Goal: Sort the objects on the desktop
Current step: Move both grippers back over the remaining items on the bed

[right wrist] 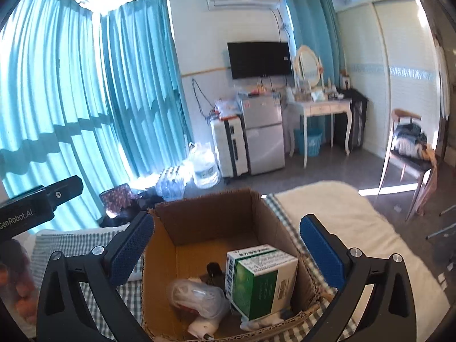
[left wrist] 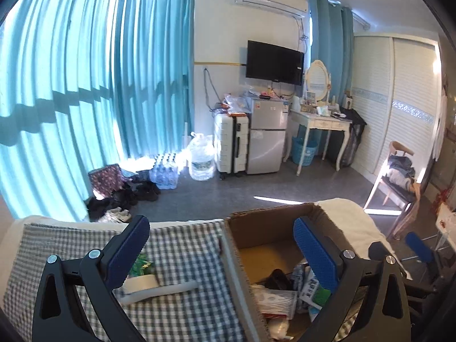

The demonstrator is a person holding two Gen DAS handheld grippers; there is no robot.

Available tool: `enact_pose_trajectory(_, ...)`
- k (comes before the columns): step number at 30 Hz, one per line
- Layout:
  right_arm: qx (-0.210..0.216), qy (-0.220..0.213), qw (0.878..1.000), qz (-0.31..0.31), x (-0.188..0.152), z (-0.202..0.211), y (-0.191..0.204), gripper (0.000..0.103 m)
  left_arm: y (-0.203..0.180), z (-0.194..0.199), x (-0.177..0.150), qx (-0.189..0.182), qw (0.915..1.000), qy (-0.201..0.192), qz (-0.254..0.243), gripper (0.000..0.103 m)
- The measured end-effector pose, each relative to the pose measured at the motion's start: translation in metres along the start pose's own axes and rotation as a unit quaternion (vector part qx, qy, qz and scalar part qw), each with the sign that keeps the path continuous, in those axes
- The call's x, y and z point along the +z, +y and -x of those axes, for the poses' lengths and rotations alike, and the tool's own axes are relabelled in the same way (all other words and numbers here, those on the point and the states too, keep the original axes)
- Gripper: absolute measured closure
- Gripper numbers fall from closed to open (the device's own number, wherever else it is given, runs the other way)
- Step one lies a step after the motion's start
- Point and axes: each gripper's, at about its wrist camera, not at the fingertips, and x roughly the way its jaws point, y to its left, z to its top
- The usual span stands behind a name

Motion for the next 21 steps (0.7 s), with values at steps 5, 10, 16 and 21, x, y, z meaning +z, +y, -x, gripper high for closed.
enact_pose_trajectory(5, -0.006, -0.015, 1.000, 0.023, 0.002, 0.005, 0.023, 0.000, 0.033, 0.029, 0.000, 0.051, 0.9982, -0.030, 0.007, 0.000)
enact_pose_trajectory(10, -0.005, 0.005, 1.000, -0.002, 0.001, 0.003, 0.031, 0.000, 0.066, 0.048, -0.005, 0.073, 0.9965, -0.038, 0.016, 0.000)
enact_pose_trajectory(16, 0.000, 0.013, 1.000, 0.013, -0.002, 0.006, 0.049, 0.000, 0.110, 0.048, -0.023, 0.098, 0.9941, -0.025, 0.039, 0.000)
enact_pose_trajectory(21, 0.025, 0.018, 0.999, 0.031, -0.006, 0.003, 0.077, 0.000, 0.133, 0.041, -0.040, 0.123, 0.9912, -0.016, 0.048, 0.000)
